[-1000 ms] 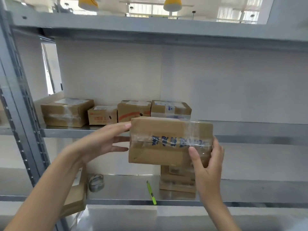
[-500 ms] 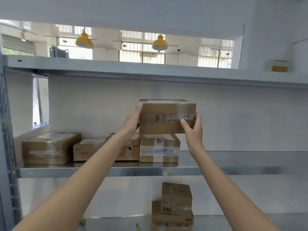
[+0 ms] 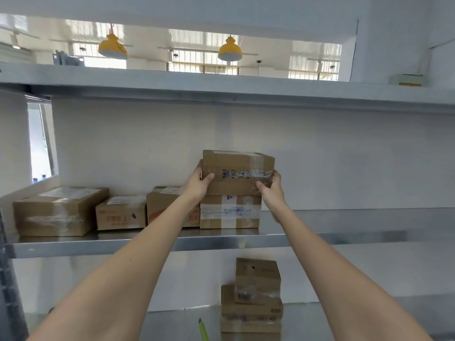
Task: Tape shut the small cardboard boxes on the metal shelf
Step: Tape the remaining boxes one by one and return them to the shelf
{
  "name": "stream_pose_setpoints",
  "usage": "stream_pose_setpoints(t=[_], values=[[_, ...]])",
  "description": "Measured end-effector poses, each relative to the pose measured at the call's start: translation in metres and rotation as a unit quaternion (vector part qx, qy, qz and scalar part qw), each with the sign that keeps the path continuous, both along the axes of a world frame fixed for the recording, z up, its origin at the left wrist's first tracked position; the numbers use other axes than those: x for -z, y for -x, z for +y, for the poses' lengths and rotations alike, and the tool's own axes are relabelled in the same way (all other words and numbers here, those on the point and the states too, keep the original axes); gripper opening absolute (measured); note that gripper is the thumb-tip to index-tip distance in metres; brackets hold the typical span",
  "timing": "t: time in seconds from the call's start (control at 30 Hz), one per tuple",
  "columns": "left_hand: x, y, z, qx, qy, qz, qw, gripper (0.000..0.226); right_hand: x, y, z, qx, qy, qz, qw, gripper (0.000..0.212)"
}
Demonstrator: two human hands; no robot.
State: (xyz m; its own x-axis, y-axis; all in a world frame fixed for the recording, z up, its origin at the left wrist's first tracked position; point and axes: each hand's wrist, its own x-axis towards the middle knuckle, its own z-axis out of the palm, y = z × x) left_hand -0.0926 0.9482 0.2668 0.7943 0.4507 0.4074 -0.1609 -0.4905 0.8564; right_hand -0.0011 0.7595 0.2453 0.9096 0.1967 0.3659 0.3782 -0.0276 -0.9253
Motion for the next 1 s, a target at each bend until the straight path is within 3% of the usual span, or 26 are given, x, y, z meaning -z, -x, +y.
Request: stream_pose_setpoints(t=[0.23,0.4,0.5,0.6,0.7,0.87,1.0], values=[[0.008,-0.006,-0.002,-0.015,-0.018,0.028,0.999,0.064,0.001,-0.009,0.005,0.01,0.038,0.019,0.999,0.063],[0.023,-0.004,-0.004,-0.023,-0.008,-0.008,1.0,0.075,0.002,-0.01,0.0,-0.002,0.048,0.013,0.999,0.075],[0.035,0.009,-0.014,-0.081,0.002,-0.124,0.989,0.069,0.013,-0.006,-0.005,0.066,0.019,-0.043,0.997,0.074],[0.063,0.026,-0.034,-0.154,-0.019,-0.288,0.945,0.035,0.041,0.003,-0.016,0.214,-0.026,-0.135,0.967,0.045],[0.111,0.035,-0.055,-0.176,-0.017,-0.343,0.922,0.016,0.087,0.014,-0.027,0.296,-0.056,-0.217,0.928,0.028],[0.217,0.037,-0.078,-0.133,-0.016,-0.207,0.969,0.013,0.18,0.032,-0.045,0.273,0.012,-0.214,0.938,0.014],[0.266,0.014,-0.081,-0.144,0.067,0.003,0.987,0.031,0.243,0.029,-0.053,0.252,0.102,-0.093,0.958,0.014]])
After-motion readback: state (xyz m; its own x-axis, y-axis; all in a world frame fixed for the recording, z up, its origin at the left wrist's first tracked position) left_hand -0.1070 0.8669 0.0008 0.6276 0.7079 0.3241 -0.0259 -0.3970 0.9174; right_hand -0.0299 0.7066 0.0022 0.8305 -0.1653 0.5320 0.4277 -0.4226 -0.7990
